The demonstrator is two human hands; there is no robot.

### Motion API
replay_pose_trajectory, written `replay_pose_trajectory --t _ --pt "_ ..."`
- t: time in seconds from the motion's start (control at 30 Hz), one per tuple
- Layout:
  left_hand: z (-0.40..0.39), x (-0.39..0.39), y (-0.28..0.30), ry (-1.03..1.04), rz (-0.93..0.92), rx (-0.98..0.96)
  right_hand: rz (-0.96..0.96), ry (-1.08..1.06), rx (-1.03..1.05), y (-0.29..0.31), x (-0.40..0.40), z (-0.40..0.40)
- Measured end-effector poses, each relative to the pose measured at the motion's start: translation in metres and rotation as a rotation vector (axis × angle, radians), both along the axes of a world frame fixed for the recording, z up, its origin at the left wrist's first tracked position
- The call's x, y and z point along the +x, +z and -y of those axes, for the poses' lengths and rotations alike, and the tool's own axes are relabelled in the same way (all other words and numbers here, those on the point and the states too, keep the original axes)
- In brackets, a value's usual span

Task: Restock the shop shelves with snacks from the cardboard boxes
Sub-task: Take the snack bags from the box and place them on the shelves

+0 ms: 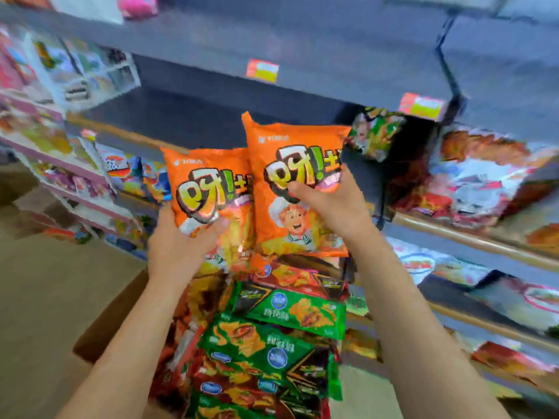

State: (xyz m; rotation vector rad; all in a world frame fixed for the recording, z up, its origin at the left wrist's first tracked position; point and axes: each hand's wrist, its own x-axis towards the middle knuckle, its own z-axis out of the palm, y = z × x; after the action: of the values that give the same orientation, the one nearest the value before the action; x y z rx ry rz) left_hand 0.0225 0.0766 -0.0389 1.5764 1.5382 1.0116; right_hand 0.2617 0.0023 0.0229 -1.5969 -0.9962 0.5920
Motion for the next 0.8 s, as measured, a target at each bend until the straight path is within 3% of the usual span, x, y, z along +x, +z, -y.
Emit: replay_pose_trajectory --t 0.13,0.3,0.43,0.53,0.63,0.8 --pt "-0.004 0.061 0.041 -0.156 -0.064 -0.001 0.053 -0.09 0.149 0.027 0.047 0.038" --pt "-0.022 0.102 0.037 -0.301 0.033 -0.081 0.163 -0.168 0.019 0.002 0.062 0.062" --pt "-0.03 0.105 0.029 -0.333 0.09 -0.027 0.112 -0.168 -0.105 -0.001 0.068 0.072" --pt "-0.04 0.096 0.03 -0.356 0.124 0.102 -0.019 -0.209 -0.062 0.006 0.065 0.083" --pt "-0.05 0.099 0.037 -0.416 0.111 0.078 -0.164 -0.239 0.021 0.006 0.051 0.081" --pt "-0.04 0.124 0.034 -0.557 0.052 0.035 -0.247 -0.327 0.031 -0.002 0.019 0.051"
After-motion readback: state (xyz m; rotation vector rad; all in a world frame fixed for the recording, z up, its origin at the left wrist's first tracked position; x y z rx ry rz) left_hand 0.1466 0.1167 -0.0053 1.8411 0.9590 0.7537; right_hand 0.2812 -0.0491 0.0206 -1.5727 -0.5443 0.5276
